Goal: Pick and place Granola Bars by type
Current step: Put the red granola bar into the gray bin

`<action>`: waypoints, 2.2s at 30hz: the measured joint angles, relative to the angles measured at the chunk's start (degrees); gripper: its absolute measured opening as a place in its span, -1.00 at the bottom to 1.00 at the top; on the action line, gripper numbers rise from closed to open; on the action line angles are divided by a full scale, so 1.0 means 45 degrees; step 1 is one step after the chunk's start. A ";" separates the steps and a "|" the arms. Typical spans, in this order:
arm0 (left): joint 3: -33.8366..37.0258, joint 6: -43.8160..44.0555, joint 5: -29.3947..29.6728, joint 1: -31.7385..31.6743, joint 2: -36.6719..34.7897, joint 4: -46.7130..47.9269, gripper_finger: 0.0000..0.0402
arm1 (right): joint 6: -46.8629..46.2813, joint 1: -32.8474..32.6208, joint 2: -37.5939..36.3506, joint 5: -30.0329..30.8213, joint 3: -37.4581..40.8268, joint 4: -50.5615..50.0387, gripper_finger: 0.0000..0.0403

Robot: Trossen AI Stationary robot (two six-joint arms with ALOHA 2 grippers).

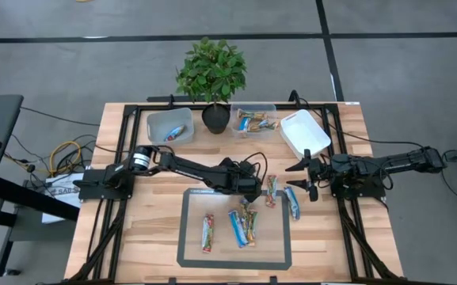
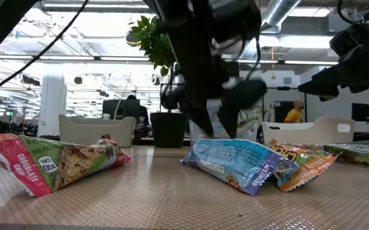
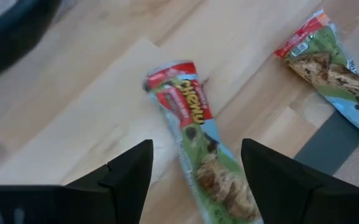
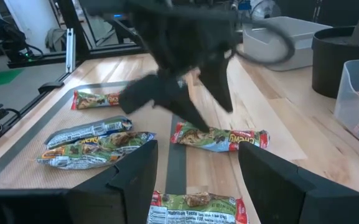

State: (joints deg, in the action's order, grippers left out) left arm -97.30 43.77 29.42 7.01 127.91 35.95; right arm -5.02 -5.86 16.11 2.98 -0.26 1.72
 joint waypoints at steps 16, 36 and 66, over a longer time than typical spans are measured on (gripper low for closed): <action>0.0010 0.0019 -0.0641 -0.0064 0.0775 -0.0829 0.18 | 0.0000 -0.0001 -0.0003 0.0000 -0.0003 0.0000 0.09; 0.0015 -0.1527 -0.0434 0.0119 0.1019 -0.1407 -0.69 | 0.0000 -0.0001 -0.0003 0.0000 -0.0003 0.0000 0.09; 0.0050 -0.0495 0.4801 0.0784 -0.3712 0.8851 -0.82 | 0.0000 0.0002 -0.0001 0.0000 0.0000 0.0000 0.09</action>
State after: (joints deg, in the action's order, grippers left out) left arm -97.08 41.54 51.03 10.54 111.21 75.78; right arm -5.02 -5.85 16.10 2.98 -0.26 1.72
